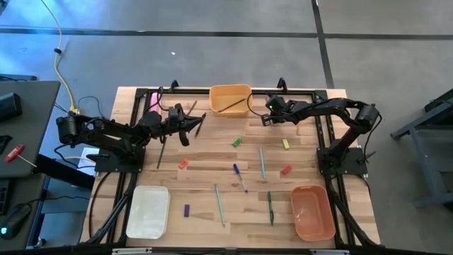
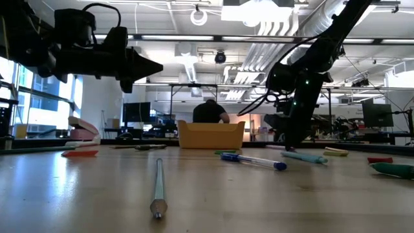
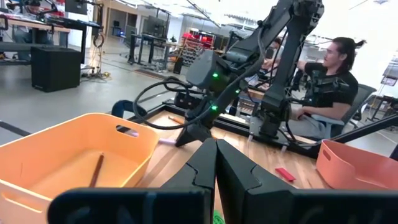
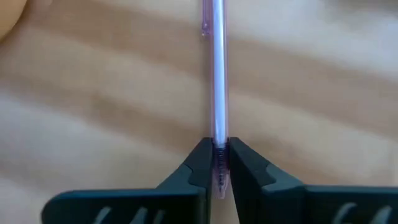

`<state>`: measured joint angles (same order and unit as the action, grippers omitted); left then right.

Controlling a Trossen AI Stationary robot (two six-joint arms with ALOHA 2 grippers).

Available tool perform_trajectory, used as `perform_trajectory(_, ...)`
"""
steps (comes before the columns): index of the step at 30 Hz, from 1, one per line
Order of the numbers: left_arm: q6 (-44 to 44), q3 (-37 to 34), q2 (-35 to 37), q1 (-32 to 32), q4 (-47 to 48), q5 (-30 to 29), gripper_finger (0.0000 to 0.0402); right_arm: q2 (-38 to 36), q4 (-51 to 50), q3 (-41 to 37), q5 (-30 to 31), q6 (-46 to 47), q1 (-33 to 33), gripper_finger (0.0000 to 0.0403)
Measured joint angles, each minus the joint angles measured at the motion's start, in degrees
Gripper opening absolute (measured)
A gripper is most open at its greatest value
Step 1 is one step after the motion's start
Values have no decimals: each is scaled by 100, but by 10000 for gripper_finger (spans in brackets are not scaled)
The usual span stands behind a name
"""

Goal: Sort crayons/erasers/pens/pencils in bins
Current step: Put the pink pen into the orange bin

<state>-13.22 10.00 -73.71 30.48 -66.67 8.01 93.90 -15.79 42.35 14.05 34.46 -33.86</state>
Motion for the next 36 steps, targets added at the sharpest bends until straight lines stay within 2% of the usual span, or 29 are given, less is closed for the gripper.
perform_trajectory(3, -13, 0, 0, 24, 0, 9, 0, -326, -334, -29, -270, 188, 135, 27)
perform_trajectory(10, -26, 0, 0, 161, 52, 7, 0, -1446, -1115, -16, -221, 990, 831, 31)
perform_trajectory(15, -34, 0, 0, 219, 91, 4, 0, -2344, -1897, -11, -212, 2161, 1745, 31)
perform_trajectory(21, -29, 0, 0, 219, 91, 1, 0, -3091, -2374, 25, -605, 3934, 3164, 31)
perform_trajectory(28, -23, -2, 0, 219, 85, -7, 0, -3008, -3826, 1120, -575, 6057, 4856, 32)
perform_trajectory(32, -14, -2, 0, 219, 88, -7, 0, -2650, -4944, 2085, -537, 7164, 5682, 32)
perform_trajectory(36, 29, -2, 0, 298, 138, -4, 0, -2133, -5867, 3112, -807, 8227, 6454, 32)
